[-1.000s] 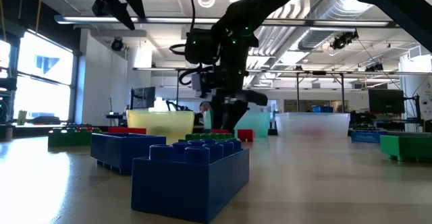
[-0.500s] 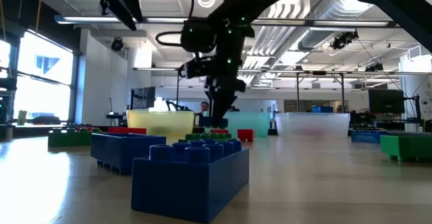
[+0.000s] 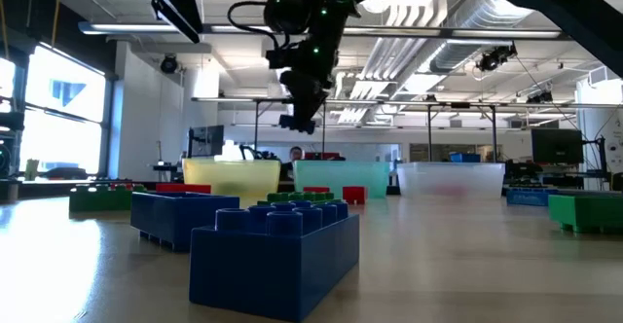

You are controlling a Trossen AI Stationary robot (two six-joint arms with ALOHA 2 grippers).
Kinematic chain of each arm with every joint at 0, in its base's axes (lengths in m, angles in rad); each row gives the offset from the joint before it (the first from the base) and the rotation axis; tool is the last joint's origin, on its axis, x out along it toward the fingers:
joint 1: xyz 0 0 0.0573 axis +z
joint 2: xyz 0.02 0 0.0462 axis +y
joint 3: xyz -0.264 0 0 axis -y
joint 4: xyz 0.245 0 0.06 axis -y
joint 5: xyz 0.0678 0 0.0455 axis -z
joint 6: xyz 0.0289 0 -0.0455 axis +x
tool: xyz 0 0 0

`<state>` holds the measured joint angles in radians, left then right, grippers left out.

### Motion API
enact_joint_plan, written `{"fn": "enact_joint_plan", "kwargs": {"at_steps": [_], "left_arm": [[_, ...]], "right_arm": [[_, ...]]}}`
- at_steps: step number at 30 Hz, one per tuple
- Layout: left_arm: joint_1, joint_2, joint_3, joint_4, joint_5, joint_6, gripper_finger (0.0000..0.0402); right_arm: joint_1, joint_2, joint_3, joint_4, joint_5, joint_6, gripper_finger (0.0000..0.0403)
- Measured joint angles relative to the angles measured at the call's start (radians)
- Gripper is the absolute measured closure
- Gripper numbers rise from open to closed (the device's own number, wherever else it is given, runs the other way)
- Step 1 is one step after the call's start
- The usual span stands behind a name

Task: Sort & place blocks by color
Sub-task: Put the blue game piece into the blue bin

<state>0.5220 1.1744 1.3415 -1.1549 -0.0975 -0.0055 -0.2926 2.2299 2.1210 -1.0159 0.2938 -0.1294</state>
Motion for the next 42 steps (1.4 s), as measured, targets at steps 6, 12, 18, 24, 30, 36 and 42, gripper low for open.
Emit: {"fn": "enact_joint_plan", "kwargs": {"at_steps": [6, 12, 18, 24, 30, 36, 42], "left_arm": [[0.000, 0.000, 0.000, 0.000, 0.011, 0.040, 0.0179], [0.000, 0.000, 0.000, 0.001, 0.012, 0.140, 0.0179], [-0.001, 0.019, 0.000, 0.001, 0.021, 0.113, 0.0179], [-0.014, 0.065, 0.000, 0.001, 0.026, 0.025, 0.0179], [-0.044, 0.139, 0.000, 0.001, 0.026, 0.016, 0.0179], [-0.078, 0.237, 0.000, 0.000, 0.003, 0.017, 0.0179], [-0.100, 0.321, 0.000, 0.000, 0.000, 0.096, 0.0179]], "right_arm": [[-0.087, 0.000, 0.053, -0.020, 0.034, 0.153, 0.0298], [-0.183, 0.000, 0.041, -0.032, -0.042, 0.324, 0.0298], [-0.244, 0.000, 0.024, -0.044, -0.123, 0.343, 0.0298], [-0.271, 0.007, 0.023, -0.066, -0.190, 0.283, 0.0298], [-0.273, 0.007, 0.023, -0.091, -0.262, 0.176, 0.0298], [-0.279, 0.023, 0.023, -0.160, -0.285, 0.118, 0.0298], [-0.283, 0.063, 0.023, -0.244, -0.265, 0.037, 0.0298]]}}
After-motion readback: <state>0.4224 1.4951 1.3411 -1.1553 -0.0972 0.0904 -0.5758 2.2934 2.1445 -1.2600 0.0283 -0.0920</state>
